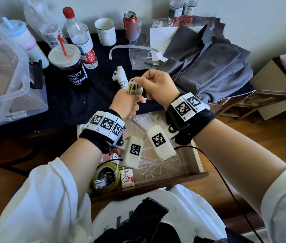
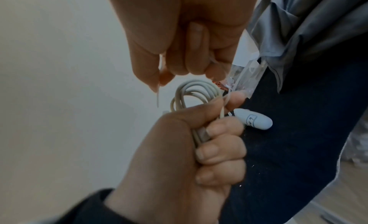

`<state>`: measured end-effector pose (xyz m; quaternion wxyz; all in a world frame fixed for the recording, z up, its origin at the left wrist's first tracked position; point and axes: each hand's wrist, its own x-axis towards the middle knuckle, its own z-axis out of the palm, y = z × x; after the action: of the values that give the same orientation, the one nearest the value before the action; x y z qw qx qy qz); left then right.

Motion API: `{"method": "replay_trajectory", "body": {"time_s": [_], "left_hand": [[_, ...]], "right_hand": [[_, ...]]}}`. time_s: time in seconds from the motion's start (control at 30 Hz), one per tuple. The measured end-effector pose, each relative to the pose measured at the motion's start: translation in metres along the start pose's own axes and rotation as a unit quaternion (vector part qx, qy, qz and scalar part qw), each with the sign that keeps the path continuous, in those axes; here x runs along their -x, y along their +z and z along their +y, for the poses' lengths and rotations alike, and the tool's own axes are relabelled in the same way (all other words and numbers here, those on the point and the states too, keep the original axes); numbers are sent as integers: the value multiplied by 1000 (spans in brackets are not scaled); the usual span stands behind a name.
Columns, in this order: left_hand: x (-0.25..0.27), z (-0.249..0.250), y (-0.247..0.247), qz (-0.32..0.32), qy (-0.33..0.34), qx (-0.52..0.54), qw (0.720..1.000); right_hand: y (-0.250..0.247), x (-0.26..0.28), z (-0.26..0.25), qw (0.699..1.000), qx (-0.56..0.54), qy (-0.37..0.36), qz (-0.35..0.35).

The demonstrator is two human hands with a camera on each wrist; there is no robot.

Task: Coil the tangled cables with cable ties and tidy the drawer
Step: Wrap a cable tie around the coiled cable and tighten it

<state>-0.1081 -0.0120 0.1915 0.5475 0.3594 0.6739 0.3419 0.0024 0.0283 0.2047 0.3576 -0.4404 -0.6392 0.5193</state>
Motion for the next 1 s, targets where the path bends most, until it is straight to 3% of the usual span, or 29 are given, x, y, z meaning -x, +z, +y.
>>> {"method": "replay_trajectory", "body": {"time_s": [0.53, 1.0], "left_hand": [[4, 2, -2, -34, -11, 33, 999], [6, 4, 4, -1, -7, 5, 1000]], "right_hand": [[4, 4, -1, 999, 25, -18, -14], [4, 2, 2, 999, 45, -11, -12]]}}
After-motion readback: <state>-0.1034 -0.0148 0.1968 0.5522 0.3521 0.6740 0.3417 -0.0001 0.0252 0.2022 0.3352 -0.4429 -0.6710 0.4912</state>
